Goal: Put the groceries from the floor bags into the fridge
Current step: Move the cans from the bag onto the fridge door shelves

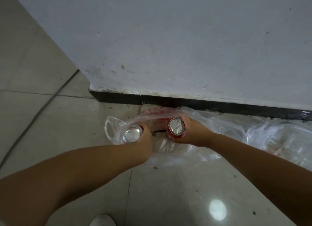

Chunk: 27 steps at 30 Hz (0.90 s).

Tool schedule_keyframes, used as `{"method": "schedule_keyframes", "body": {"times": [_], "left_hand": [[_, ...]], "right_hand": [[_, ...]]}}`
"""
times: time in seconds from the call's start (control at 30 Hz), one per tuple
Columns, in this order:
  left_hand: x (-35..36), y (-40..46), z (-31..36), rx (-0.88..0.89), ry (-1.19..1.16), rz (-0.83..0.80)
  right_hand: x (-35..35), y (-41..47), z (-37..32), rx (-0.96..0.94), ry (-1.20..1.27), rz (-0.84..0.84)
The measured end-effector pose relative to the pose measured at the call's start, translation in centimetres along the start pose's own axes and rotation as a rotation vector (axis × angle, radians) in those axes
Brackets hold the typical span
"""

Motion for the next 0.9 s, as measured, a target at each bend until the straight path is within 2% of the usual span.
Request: {"method": "schedule_keyframes", "body": {"times": [0.07, 0.13, 0.27, 0.4, 0.47, 0.53, 0.6, 0.7, 0.9], "left_hand": [[-0.2, 0.0, -0.3, 0.031, 0.110, -0.006], [0.1, 0.3, -1.2, 0.026, -0.062, 0.071], [2.3, 0.4, -3.7, -0.107, -0.982, 0.252], [3.7, -1.3, -5.0, -0.003, -1.950, 0.400], [3.5, -2.5, -5.4, -0.052, -2.297, 0.392], [3.1, -4.0, -5.6, -0.164, -2.537, 0.337], [2.6, -6.1, -6.2, -0.252, -2.620, 0.270], [1.7, -10.5, -8.2, -0.314, -2.623, 0.221], [-1.6, -21.8, -14.9, -0.351, -2.533, 0.256]], "right_hand": [[-0.1, -0.1, 0.1, -0.002, -0.022, 0.003], [0.0, -0.1, 0.4, -0.021, -0.036, 0.013], [0.0, 0.2, 0.5, -0.083, -0.064, 0.000], [-0.5, -0.1, -0.3, -0.008, 0.150, 0.108], [-0.9, -1.2, -1.2, 0.059, 0.295, 0.220], [-1.5, -2.9, -2.5, 0.099, 0.393, 0.276], [-2.3, -4.9, -4.4, 0.151, 0.471, 0.290], [-3.9, -8.3, -7.8, 0.207, 0.532, 0.317], [-8.9, -17.0, -15.7, 0.258, 0.644, 0.323]]}}
Point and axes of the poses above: each hand's wrist, its own y-axis towards the middle knuckle, its own x-axis out of the palm, z = x × y, the point moved 2 cm from there along y, towards the middle knuckle, and after that the axes turned 13 degrees about y, right-handed, at the moved point
